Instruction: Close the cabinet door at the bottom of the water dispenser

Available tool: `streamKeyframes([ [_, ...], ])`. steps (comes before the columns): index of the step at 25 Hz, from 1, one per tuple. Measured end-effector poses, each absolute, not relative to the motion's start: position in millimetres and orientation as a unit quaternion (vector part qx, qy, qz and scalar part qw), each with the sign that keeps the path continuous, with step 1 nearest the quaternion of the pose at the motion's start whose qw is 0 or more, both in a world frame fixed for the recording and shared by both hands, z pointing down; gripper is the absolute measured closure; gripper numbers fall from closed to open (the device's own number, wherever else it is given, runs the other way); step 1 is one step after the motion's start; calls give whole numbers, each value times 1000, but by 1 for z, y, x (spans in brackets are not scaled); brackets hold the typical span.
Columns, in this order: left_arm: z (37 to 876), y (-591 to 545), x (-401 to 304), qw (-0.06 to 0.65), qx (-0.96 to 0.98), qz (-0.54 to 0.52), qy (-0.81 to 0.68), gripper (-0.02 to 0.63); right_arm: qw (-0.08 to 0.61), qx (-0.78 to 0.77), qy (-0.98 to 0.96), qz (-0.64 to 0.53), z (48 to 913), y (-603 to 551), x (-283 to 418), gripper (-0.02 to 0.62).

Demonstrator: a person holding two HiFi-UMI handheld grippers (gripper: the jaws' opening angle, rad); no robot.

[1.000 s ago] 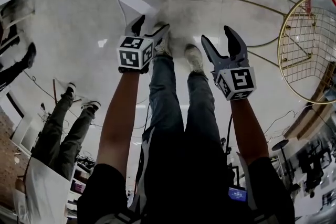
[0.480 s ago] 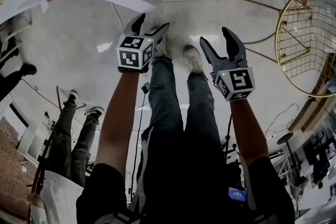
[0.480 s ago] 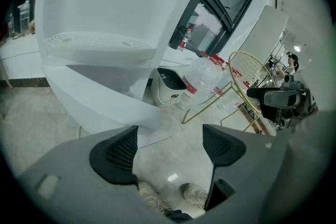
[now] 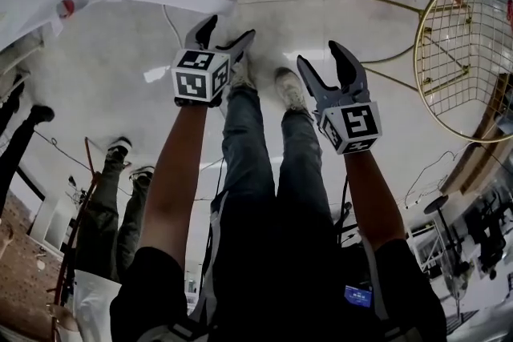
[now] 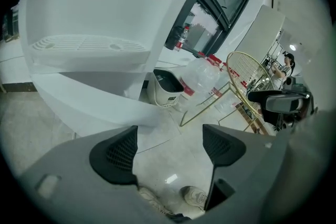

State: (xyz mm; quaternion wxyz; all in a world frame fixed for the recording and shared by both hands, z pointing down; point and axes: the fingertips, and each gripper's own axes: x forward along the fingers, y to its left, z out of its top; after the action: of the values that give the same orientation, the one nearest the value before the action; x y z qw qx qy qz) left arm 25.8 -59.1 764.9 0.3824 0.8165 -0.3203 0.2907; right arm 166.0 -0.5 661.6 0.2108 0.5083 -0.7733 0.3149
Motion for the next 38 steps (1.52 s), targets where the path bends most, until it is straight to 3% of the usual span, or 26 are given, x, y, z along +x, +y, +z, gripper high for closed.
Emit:
streamKeyframes([
  [38,772,-132,67,333,836,308,-308,206,171,551,-747,331,663,-28,199,321],
])
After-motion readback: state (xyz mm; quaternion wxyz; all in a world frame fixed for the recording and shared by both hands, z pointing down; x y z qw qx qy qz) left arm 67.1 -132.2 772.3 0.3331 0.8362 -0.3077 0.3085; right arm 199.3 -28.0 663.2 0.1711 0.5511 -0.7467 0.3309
